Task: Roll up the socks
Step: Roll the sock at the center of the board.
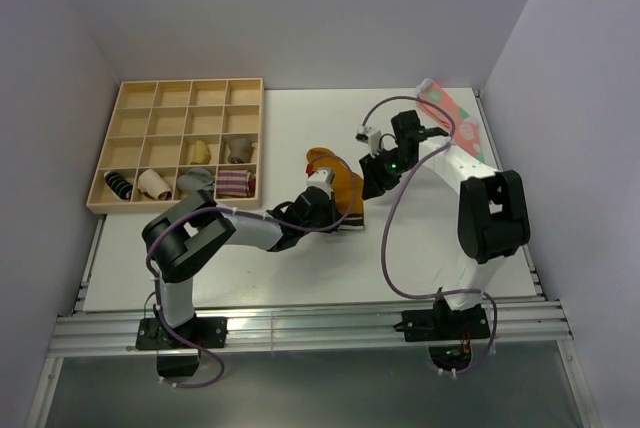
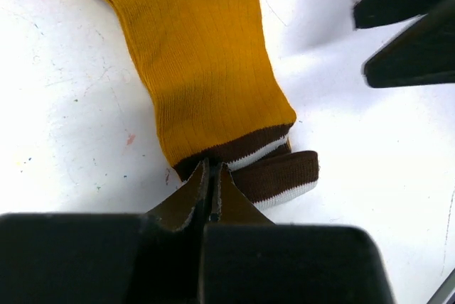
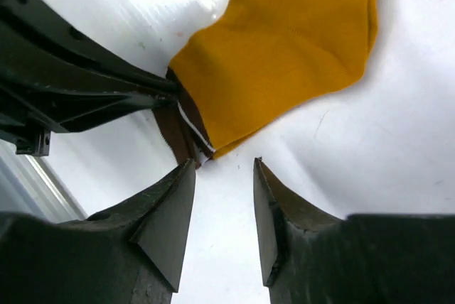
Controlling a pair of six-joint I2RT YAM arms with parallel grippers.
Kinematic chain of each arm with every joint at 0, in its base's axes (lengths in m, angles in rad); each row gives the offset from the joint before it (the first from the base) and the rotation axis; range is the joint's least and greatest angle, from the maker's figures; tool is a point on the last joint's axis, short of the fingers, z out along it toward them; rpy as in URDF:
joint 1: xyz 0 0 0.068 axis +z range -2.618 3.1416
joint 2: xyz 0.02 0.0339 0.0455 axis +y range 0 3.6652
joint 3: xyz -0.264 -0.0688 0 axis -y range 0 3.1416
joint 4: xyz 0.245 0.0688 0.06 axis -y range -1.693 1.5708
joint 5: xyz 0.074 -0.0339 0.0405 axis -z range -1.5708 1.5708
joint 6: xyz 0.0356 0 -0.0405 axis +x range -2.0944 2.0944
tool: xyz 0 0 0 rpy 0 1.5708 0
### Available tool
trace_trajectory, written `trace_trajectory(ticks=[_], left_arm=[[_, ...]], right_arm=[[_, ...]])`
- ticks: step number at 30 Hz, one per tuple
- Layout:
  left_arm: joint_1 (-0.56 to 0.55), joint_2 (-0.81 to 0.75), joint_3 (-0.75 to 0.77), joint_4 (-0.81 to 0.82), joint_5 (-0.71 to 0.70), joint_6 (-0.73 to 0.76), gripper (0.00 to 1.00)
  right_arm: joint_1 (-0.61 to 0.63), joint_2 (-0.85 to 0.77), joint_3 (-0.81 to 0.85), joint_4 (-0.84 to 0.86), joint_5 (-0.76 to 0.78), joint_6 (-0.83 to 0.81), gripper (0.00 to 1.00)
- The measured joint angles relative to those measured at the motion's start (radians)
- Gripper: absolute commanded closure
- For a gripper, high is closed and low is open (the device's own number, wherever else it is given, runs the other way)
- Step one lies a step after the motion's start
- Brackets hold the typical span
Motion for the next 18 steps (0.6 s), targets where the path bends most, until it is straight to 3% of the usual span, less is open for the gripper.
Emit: trace_trajectory(ticks=[7,18], left_arm=[[0.020,0.000,0.067,-0.135,0.054,-0.031,1.00],[0.110,0.017,0.177,-0.360,0.267,-0.045,1.00]], right_arm=[[0.003,-0.192,-0.169,0.109,0.001,-0.046,0.64],[0.036,-0.333,-0.311,0.164,-0.031,-0.259,0.59]])
